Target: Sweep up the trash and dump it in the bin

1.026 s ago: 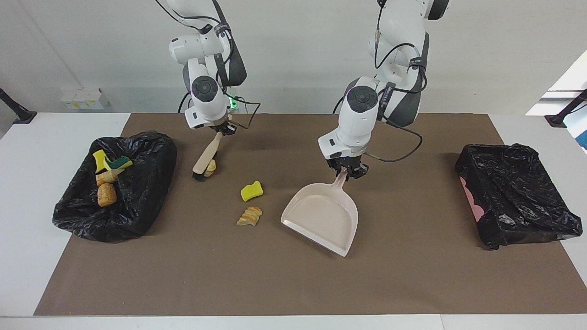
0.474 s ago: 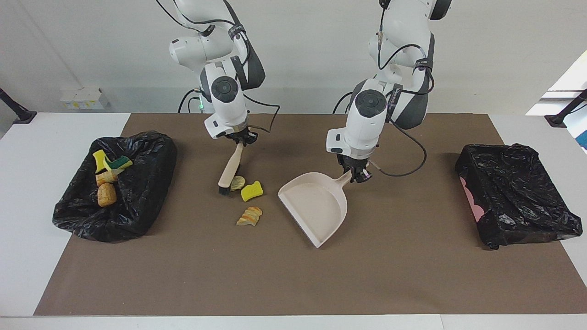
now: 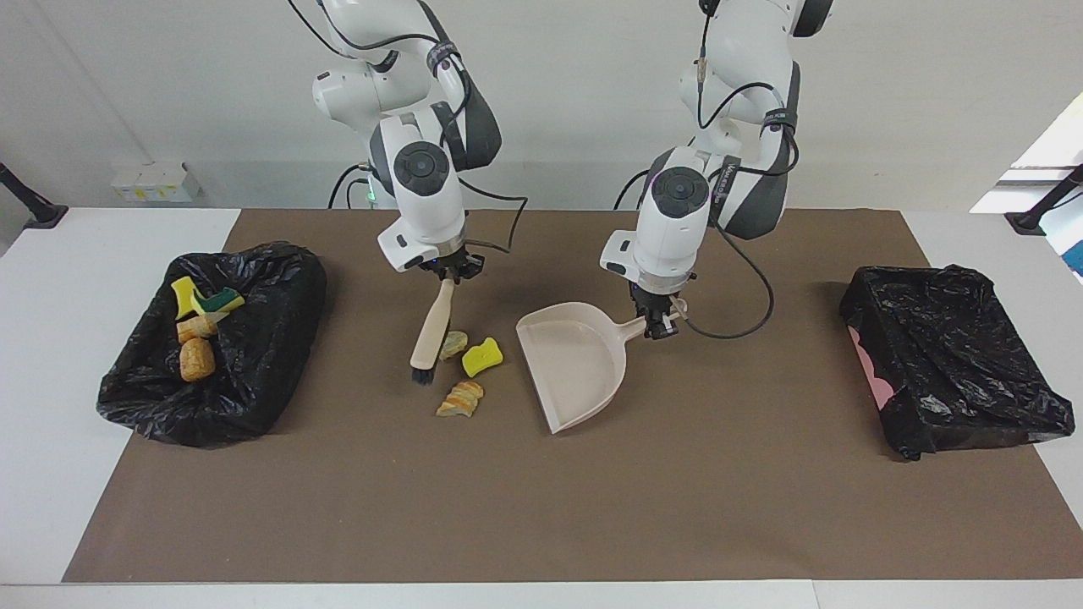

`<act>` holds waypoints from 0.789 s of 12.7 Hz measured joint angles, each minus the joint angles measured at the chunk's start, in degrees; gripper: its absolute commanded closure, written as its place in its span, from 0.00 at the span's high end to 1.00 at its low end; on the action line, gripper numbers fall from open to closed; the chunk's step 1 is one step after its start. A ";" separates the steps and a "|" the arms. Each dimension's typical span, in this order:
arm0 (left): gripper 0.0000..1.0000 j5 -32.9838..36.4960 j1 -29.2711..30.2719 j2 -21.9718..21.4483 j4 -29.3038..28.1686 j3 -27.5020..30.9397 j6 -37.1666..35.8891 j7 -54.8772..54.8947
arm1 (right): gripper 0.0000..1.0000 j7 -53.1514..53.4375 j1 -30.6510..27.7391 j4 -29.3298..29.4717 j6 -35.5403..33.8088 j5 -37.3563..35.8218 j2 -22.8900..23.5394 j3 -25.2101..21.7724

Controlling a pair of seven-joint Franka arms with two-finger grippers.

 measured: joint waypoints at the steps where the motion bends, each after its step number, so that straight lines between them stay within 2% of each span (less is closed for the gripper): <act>1: 0.00 0.42 -0.28 -0.15 -0.99 -0.29 1.37 0.08 | 0.00 -1.40 -1.14 -0.06 -0.04 -0.60 0.23 -0.11; 5: 0.00 0.64 -1.48 -1.15 -4.23 -0.40 3.90 0.09 | 0.00 -8.57 -3.97 -0.97 2.16 -3.24 1.84 -0.35; 10: 0.00 0.66 -1.46 -3.21 -8.55 -0.26 5.77 0.11 | 0.00 -14.88 -2.41 -0.39 5.67 -3.35 7.00 0.43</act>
